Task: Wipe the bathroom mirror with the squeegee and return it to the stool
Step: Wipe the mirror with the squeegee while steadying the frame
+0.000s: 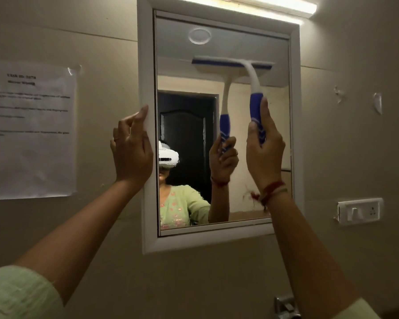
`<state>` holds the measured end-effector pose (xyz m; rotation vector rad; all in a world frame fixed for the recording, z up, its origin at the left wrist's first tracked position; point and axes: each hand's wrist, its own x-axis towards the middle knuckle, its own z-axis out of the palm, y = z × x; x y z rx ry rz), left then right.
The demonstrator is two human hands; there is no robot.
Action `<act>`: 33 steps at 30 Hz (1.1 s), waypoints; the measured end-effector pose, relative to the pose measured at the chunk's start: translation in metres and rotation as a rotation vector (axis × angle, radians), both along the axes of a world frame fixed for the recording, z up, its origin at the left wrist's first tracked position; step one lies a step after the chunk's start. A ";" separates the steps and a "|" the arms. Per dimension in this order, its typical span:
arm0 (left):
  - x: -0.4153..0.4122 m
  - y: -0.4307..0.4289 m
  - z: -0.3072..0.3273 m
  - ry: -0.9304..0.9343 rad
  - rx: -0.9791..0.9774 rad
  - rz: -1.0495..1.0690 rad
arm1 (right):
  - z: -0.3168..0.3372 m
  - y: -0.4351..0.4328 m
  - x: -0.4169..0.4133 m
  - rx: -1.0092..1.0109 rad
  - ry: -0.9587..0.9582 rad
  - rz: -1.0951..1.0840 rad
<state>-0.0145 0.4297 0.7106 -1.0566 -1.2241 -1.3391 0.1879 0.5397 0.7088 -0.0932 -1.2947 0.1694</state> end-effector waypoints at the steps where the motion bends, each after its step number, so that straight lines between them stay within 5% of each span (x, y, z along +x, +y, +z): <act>1: -0.001 0.000 0.000 -0.002 0.000 0.007 | 0.013 -0.002 0.000 -0.004 0.004 0.001; 4: -0.001 -0.001 0.000 0.012 -0.011 0.011 | 0.022 -0.003 0.001 -0.007 -0.014 -0.014; 10: 0.003 -0.003 -0.001 0.014 -0.007 -0.002 | -0.058 -0.007 0.003 0.000 -0.057 -0.003; 16: 0.000 -0.001 0.000 0.038 -0.008 0.018 | -0.001 -0.003 0.005 0.000 -0.015 -0.001; 23: 0.002 0.001 -0.002 0.010 0.031 -0.007 | -0.080 0.004 -0.003 0.020 -0.054 0.049; 29: 0.003 0.000 -0.002 -0.010 0.049 -0.014 | -0.045 0.007 -0.008 -0.004 -0.002 0.078; 33: 0.005 0.000 -0.003 -0.019 0.057 -0.007 | -0.094 0.007 -0.013 -0.033 -0.020 0.097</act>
